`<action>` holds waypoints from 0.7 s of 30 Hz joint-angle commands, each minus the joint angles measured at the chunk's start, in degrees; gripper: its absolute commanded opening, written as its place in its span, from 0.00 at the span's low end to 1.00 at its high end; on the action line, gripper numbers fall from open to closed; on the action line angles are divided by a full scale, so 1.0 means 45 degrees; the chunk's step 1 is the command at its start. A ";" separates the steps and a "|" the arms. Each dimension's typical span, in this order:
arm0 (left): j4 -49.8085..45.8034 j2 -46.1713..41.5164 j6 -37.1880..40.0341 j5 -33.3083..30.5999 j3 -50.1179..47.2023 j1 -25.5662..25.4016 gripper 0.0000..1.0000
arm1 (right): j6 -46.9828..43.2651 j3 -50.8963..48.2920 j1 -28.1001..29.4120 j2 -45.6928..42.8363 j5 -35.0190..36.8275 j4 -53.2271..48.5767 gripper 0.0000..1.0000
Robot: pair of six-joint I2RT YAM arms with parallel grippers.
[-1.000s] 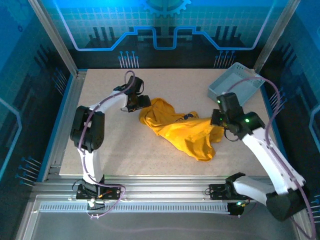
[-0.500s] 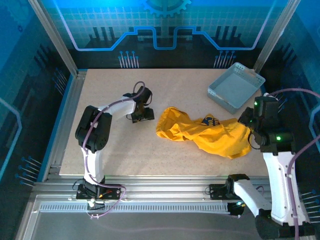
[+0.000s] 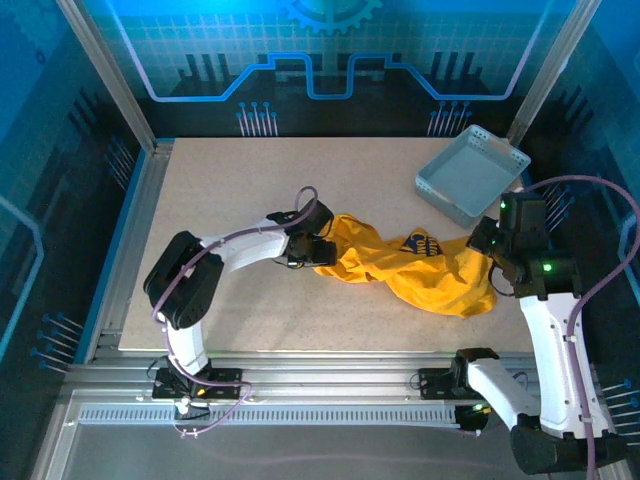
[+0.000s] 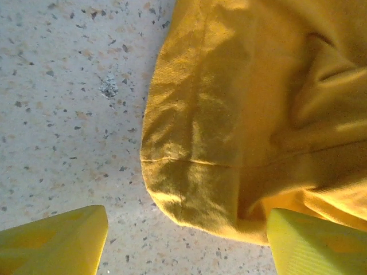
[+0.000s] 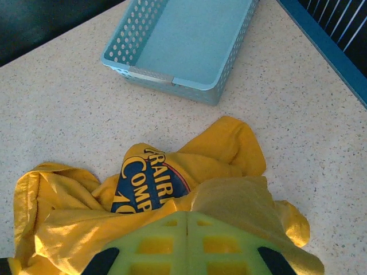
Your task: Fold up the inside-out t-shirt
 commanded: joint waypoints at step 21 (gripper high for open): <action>0.0209 -0.5648 0.1631 -0.1803 0.1701 0.3704 0.00 | -0.2403 0.7446 -0.0395 0.2456 -0.0630 0.1007 0.00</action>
